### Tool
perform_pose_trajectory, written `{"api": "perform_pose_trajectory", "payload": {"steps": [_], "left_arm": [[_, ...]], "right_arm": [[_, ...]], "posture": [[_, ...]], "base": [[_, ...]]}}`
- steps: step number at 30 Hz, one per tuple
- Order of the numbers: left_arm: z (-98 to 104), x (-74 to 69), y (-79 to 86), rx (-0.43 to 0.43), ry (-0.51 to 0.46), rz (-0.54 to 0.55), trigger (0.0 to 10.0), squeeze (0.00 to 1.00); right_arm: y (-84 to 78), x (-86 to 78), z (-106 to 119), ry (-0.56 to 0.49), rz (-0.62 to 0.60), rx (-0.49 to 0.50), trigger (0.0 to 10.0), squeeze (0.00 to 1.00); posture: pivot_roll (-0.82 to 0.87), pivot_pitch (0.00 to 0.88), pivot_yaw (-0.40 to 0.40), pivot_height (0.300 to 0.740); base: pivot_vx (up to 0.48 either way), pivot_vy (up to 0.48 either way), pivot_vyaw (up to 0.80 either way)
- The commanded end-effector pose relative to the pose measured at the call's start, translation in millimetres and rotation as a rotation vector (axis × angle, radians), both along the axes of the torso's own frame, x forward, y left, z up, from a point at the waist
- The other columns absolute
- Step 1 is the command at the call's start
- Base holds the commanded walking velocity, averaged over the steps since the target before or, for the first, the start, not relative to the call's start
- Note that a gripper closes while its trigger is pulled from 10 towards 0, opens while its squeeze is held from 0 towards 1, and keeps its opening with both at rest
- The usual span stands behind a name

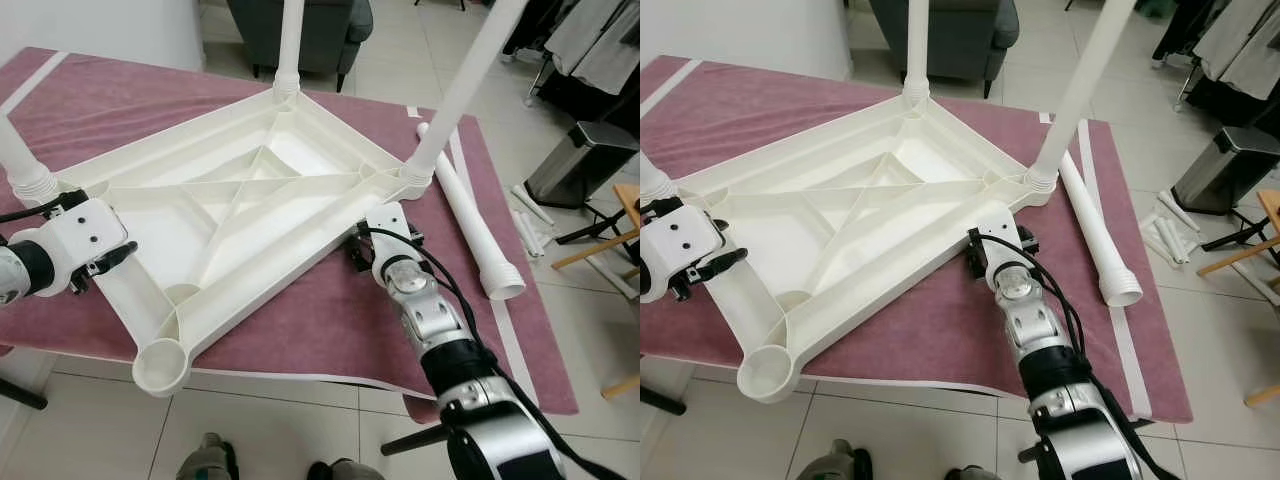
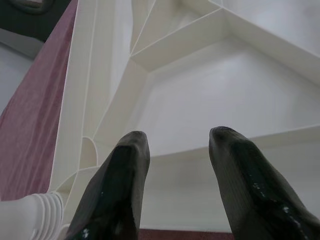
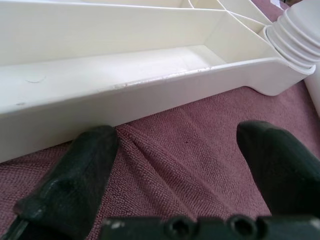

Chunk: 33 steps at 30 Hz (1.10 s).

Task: Building children table

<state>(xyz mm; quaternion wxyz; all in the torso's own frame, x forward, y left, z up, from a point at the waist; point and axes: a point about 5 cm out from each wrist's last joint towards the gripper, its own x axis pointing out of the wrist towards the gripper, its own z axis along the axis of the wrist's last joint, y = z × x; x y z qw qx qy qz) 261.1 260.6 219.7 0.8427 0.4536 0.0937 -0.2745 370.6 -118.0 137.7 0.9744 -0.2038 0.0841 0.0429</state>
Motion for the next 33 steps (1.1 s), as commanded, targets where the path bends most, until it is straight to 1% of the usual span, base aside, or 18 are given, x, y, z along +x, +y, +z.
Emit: {"api": "perform_pose_trajectory", "payload": {"steps": [1, 3, 5, 7, 9, 12, 15, 18, 19, 20, 22, 23, 24, 27, 28, 30, 32, 33], "left_arm": [[4, -3.5, 2.8, 0.007, -0.003, 0.006, 10.0, 0.0], [-2, -8.1, 4.9, 0.046, 0.026, 0.008, 10.0, 0.0], [-21, -13.8, 2.5, 0.124, 0.076, -0.014, 10.0, 0.0], [-32, -16.6, -3.6, 0.081, 0.107, -0.01, 10.0, 0.0], [-34, -17.2, -5.9, 0.064, 0.113, -0.007, 10.0, 0.0], [-39, -15.0, -6.5, 0.061, 0.109, 0.015, 10.0, 0.0], [-39, -14.1, -6.6, 0.06, 0.106, 0.02, 10.0, 0.0], [-40, -12.7, -8.0, 0.049, 0.095, 0.028, 10.0, 0.0], [-40, -12.7, -8.0, 0.049, 0.095, 0.028, 10.0, 0.0], [-40, -12.1, -7.8, 0.05, 0.094, 0.029, 10.0, 0.0], [-40, -12.1, -7.8, 0.05, 0.094, 0.029, 10.0, 0.0], [-43, -10.5, -9.0, 0.049, 0.096, 0.027, 10.0, 0.0], [-43, -10.5, -9.0, 0.049, 0.096, 0.027, 10.0, 0.0], [-51, -2.6, -25.8, 0.017, 0.105, -0.017, 10.0, 0.0], [-51, -2.6, -25.8, 0.017, 0.105, -0.017, 10.0, 0.0], [-56, 3.4, -40.3, -0.001, 0.107, -0.058, 10.0, 0.0], [-57, 5.5, -45.4, -0.005, 0.106, -0.072, 10.0, 0.0], [-58, 8.0, -50.9, -0.01, 0.103, -0.09, 10.0, 0.0]], "right_arm": [[3.3, 1.5, -5, 0.026, 0.018, 0.008, 10.0, 0.0], [8.4, 8.4, 5, 0.002, 0.037, 0.014, 10.0, 0.0], [15.9, 14.0, 13, -0.019, 0.063, 0.011, 10.0, 0.0], [23.4, 17.5, 19, -0.031, 0.09, 0.009, 10.0, 0.0], [28.1, 18.1, 22, -0.035, 0.112, 0.014, 10.0, 0.0], [42.1, 11.7, 23, -0.043, 0.17, 0.025, 10.0, 0.0], [43.8, 8.8, 21, -0.041, 0.177, 0.025, 10.0, 0.0], [43.7, -12.1, -1, -0.004, 0.191, 0.041, 10.0, 0.0], [43.7, -12.1, -1, -0.004, 0.191, 0.041, 10.0, 0.0], [42.2, -23.5, -12, 0.018, 0.197, 0.045, 10.0, 0.0], [42.2, -23.5, -12, 0.018, 0.197, 0.045, 10.0, 0.0], [39.3, -41.8, -27, 0.053, 0.206, 0.044, 10.0, 0.0], [39.3, -41.8, -27, 0.053, 0.206, 0.044, 10.0, 0.0], [30.2, -97.5, -57, 0.158, 0.24, 0.034, 10.0, 0.0], [30.2, -97.5, -57, 0.158, 0.24, 0.034, 10.0, 0.0], [23.1, -110.8, -56, 0.167, 0.245, 0.017, 10.0, 0.0], [20.2, -112.0, -53, 0.159, 0.239, 0.013, 10.0, 0.0], [15.5, -107.1, -46, 0.123, 0.211, 0.009, 10.0, 0.0]], "posture": [[0.27, 0.128, -0.079, 0.74], [0.28, 0.134, -0.089, 0.74], [0.28, 0.135, -0.092, 0.74], [0.28, 0.134, -0.094, 0.74], [0.28, 0.134, -0.097, 0.74], [0.28, 0.132, -0.106, 0.74], [0.28, 0.132, -0.106, 0.74], [0.26, 0.132, -0.105, 0.74], [0.26, 0.132, -0.105, 0.74], [0.26, 0.132, -0.101, 0.74], [0.26, 0.132, -0.101, 0.74], [0.24, 0.128, -0.094, 0.74], [0.24, 0.128, -0.094, 0.74], [0.21, 0.12, -0.077, 0.74], [0.21, 0.12, -0.077, 0.74], [0.19, 0.113, -0.068, 0.74], [0.19, 0.112, -0.068, 0.74], [0.19, 0.109, -0.067, 0.74]], "base": [[0.0, 0.0, 0.0], [0.0, 0.0, 0.0], [0.0, 0.0, 0.0], [0.0, 0.0, 0.0], [0.0, 0.0, 0.0], [0.0, 0.0, 0.0], [0.0, 0.0, 0.0], [0.0, 0.0, 0.0], [0.0, 0.0, 0.0], [0.0, 0.0, 0.0], [0.0, 0.0, 0.0], [0.0, 0.0, 0.0], [0.0, 0.0, 0.0], [0.0, 0.0, 0.0], [0.0, 0.0, 0.0], [0.0, 0.0, 0.0], [0.0, 0.0, 0.0], [0.0, 0.0, 0.0]]}}
